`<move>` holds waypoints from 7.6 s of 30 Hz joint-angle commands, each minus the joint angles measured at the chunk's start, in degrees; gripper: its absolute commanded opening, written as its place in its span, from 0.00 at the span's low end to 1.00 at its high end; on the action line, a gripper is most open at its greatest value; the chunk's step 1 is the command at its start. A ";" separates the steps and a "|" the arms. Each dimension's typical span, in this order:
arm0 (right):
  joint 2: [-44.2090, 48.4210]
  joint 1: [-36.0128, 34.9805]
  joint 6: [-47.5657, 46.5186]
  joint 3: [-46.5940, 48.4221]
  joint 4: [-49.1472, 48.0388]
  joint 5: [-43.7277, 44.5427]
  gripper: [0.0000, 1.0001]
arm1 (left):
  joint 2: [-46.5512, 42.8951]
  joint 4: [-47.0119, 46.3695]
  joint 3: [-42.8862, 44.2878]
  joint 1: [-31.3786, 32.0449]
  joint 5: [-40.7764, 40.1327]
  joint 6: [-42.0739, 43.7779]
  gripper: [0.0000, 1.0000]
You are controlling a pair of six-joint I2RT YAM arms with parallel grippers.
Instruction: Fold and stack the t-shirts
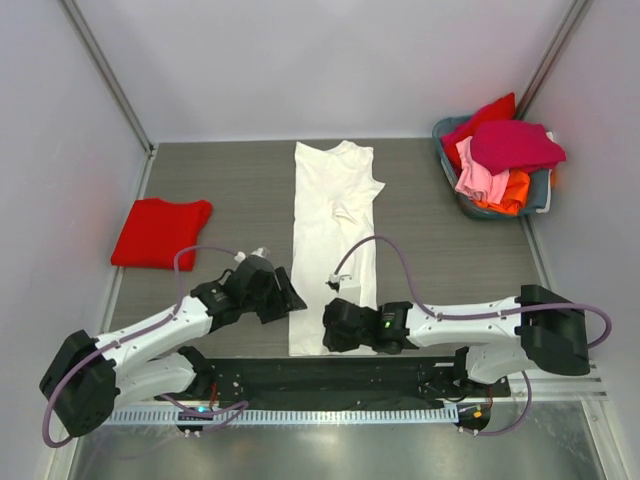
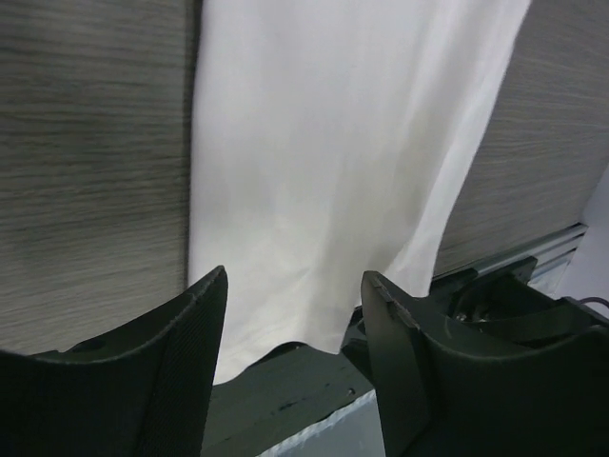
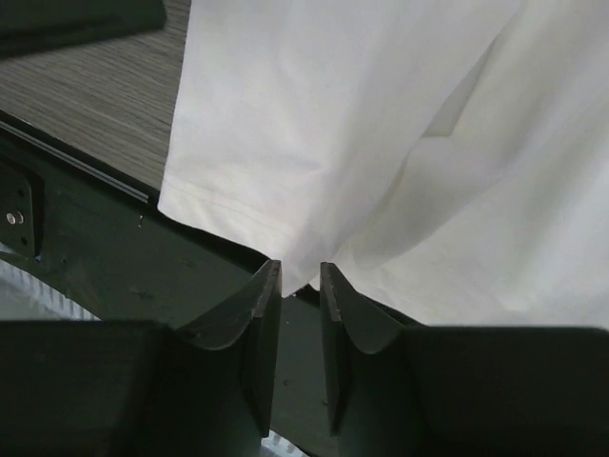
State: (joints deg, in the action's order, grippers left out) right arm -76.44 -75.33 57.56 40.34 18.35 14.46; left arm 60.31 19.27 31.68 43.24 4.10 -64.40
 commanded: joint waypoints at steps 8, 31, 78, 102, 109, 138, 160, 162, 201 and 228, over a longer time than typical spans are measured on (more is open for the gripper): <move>-6.52 -0.34 3.52 1.16 -6.75 -0.22 0.11 | 1.38 -4.50 -7.51 1.84 2.32 -3.19 0.59; 8.75 -2.98 9.49 -3.50 5.46 5.84 0.36 | -2.83 3.14 -11.20 3.07 4.07 -3.27 0.56; 19.84 7.74 11.26 -17.13 13.82 -2.07 0.15 | -8.19 -1.86 -18.23 5.18 8.12 -7.93 0.18; 18.62 24.87 -11.32 8.51 23.40 8.39 0.01 | -6.27 -3.43 -1.71 -5.61 8.01 -9.78 0.00; 8.18 39.18 -19.32 13.27 15.23 -0.82 0.01 | 7.77 -6.25 9.00 -16.69 9.44 -4.86 0.00; -29.55 59.16 -30.49 45.61 11.97 -21.21 0.01 | 45.06 -9.07 41.08 -27.16 19.37 0.59 0.00; -28.62 61.36 -29.08 43.18 8.11 -22.37 0.72 | 45.70 -12.06 39.08 -28.83 17.26 -0.64 0.70; -24.91 61.36 -29.26 36.15 6.27 -23.50 0.70 | 43.50 -12.50 34.43 -27.87 17.87 0.06 0.69; -17.86 61.09 -25.22 2.82 -10.70 -36.96 0.10 | 32.59 -13.90 11.12 -16.88 10.05 2.09 0.35; -16.99 61.00 -25.13 3.17 -10.00 -38.45 0.08 | 35.13 -24.54 8.05 -16.96 7.59 -1.78 0.00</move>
State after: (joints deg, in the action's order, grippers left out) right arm -94.02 -14.02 32.53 43.68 7.35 -23.77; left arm 94.37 -2.66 40.77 26.20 13.04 -66.11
